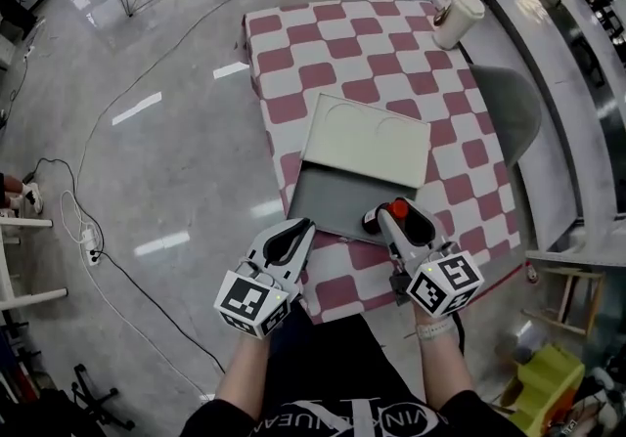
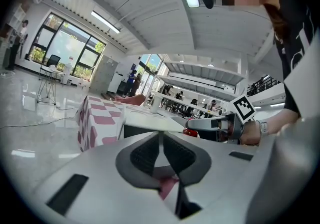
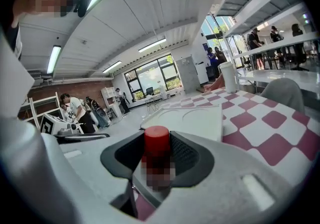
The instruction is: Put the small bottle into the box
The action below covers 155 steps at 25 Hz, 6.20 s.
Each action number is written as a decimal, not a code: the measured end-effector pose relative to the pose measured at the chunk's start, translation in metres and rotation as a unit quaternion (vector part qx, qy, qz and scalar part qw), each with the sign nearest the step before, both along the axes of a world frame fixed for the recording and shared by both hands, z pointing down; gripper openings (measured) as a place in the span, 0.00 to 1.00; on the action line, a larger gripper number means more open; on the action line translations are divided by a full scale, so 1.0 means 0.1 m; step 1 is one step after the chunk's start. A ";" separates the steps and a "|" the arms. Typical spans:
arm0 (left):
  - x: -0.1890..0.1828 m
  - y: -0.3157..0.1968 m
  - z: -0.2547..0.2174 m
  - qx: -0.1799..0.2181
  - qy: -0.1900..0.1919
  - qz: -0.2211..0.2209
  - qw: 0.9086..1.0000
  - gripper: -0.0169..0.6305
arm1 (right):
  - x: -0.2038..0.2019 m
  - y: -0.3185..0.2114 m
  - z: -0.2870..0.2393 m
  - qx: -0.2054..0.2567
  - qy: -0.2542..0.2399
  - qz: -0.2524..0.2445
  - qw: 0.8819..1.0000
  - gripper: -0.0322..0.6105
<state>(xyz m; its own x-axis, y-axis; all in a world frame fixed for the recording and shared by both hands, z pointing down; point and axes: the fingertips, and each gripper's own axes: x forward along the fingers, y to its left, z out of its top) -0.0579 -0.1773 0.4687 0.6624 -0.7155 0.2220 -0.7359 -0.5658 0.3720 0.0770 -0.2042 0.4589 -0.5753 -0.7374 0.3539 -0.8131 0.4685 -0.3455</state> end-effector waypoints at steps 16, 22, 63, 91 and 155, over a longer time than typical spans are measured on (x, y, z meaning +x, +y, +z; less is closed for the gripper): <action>-0.03 0.04 0.07 -0.013 0.005 -0.018 1.000 0.07 | -0.17 0.11 0.17 0.026 0.084 -0.063 0.994 0.29; -0.01 0.07 0.05 -0.016 0.006 -0.019 1.000 0.07 | -0.22 0.15 0.19 0.038 0.110 -0.084 0.990 0.29; -0.01 0.18 0.08 -0.023 0.024 -0.034 0.999 0.07 | -0.26 0.35 0.37 0.021 0.183 -0.129 0.975 0.29; 0.17 0.29 0.07 -0.031 0.028 -0.022 0.999 0.07 | -0.09 0.57 0.31 0.021 0.141 -0.126 0.982 0.32; 0.13 -0.14 -0.95 0.063 0.010 -0.028 0.998 0.07 | 0.26 0.26 -0.92 0.134 0.014 -0.021 0.991 0.06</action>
<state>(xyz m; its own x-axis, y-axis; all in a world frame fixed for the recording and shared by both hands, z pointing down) -0.0452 -0.1914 0.3735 0.6238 -0.7732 0.1143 -0.7607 -0.5670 0.3160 0.1026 -0.1779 0.3673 -0.5997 -0.7830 0.1650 -0.7988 0.5734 -0.1823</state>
